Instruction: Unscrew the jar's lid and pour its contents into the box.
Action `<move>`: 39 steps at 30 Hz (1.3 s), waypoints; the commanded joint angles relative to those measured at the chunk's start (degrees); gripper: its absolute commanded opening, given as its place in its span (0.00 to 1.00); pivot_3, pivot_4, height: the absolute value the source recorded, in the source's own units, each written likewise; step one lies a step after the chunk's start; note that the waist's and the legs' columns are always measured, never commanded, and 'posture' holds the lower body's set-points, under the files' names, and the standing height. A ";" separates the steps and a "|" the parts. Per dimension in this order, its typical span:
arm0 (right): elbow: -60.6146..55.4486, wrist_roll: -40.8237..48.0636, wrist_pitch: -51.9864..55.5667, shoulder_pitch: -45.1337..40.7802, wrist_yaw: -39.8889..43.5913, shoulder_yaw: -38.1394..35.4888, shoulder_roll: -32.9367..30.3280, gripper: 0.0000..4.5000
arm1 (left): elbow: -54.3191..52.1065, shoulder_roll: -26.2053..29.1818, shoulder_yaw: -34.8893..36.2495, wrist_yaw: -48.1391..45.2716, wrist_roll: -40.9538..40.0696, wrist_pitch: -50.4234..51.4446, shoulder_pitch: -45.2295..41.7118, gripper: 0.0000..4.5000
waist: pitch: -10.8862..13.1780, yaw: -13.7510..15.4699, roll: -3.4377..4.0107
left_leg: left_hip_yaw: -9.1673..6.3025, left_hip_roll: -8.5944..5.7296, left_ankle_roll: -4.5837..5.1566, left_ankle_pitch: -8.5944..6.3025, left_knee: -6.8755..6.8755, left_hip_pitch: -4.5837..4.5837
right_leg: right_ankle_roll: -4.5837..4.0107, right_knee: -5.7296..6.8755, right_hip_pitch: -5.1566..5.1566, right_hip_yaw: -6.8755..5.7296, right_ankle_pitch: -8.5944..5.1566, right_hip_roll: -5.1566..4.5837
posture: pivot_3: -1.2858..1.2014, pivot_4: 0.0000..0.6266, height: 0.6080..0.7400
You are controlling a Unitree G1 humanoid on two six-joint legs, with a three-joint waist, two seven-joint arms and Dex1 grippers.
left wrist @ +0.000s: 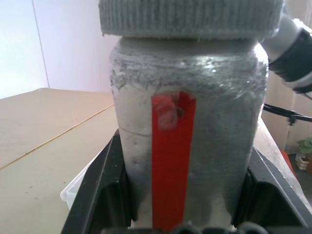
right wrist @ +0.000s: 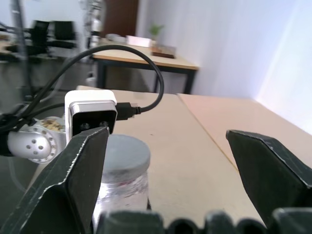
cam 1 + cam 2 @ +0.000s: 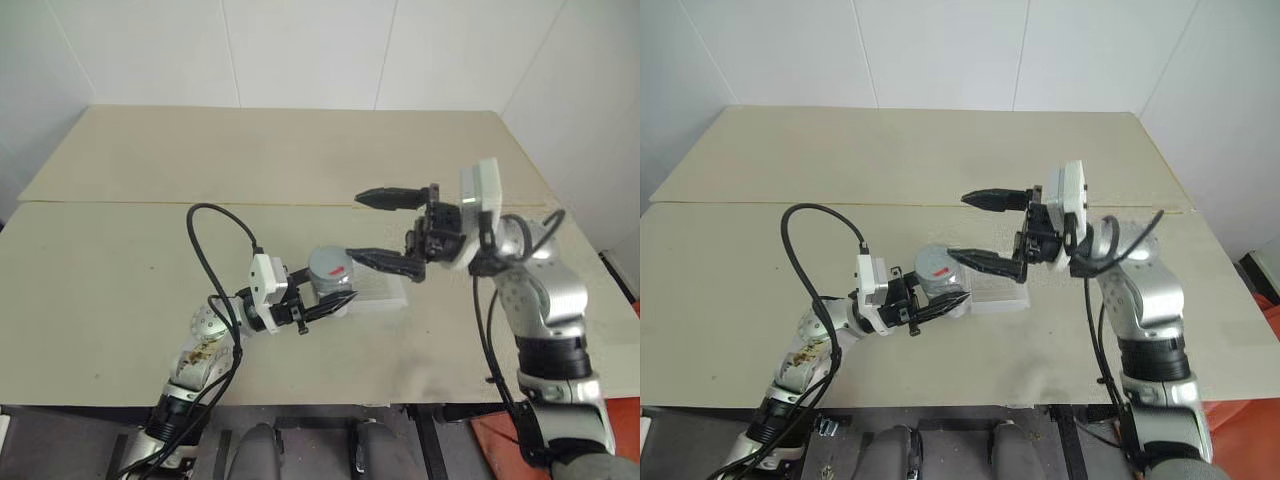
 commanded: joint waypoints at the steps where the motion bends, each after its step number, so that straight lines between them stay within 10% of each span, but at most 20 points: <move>1: -11.28 0.98 4.26 3.10 -9.88 0.13 1.23 0.99 | 0.96 -0.43 -0.03 -0.28 1.02 -2.10 -1.14 0.45 | -0.01 -0.23 0.01 | 0.00 -0.01 -0.01 0.01 0.01 0.00 | 0.00 0.01 0.00 0.02 0.01 0.00 | 0.52 0.24 1.00; 9: -23.47 -2.94 10.65 7.89 -25.90 5.85 4.14 0.99 | 6.23 -1.22 0.10 0.57 4.34 -5.63 -3.68 0.45 | -0.01 -0.48 0.01 | -0.03 -0.02 -0.13 0.24 0.03 0.03 | -0.02 0.00 0.03 0.02 0.16 0.01 | 0.52 0.24 1.00; 31: -19.29 -13.38 6.84 9.64 -28.24 12.75 3.62 0.99 | 4.72 -1.88 -0.26 0.99 4.58 -6.34 -1.95 0.45 | -0.01 -0.75 0.01 | -0.07 -0.03 -0.12 0.25 0.03 -0.03 | 0.00 -0.06 0.02 0.02 0.18 0.01 | 0.52 0.24 1.00; 36: -19.65 -12.45 6.69 10.29 -27.15 12.00 3.79 0.65 | 4.85 -1.85 -0.41 0.93 4.57 -6.27 -1.93 0.45 | -0.01 -0.75 0.01 | -0.07 -0.03 -0.12 0.25 0.03 -0.03 | 0.01 -0.07 0.02 0.02 0.18 0.01 | 0.52 0.24 1.00; 39: -19.30 -11.11 6.90 10.57 -27.28 11.31 4.65 0.62 | 4.85 -1.47 -0.66 0.10 4.43 -6.17 -1.99 0.45 | -0.01 -0.75 0.01 | -0.07 -0.03 -0.12 0.25 0.03 -0.04 | 0.01 -0.08 0.02 0.02 0.18 0.01 | 0.52 0.24 1.00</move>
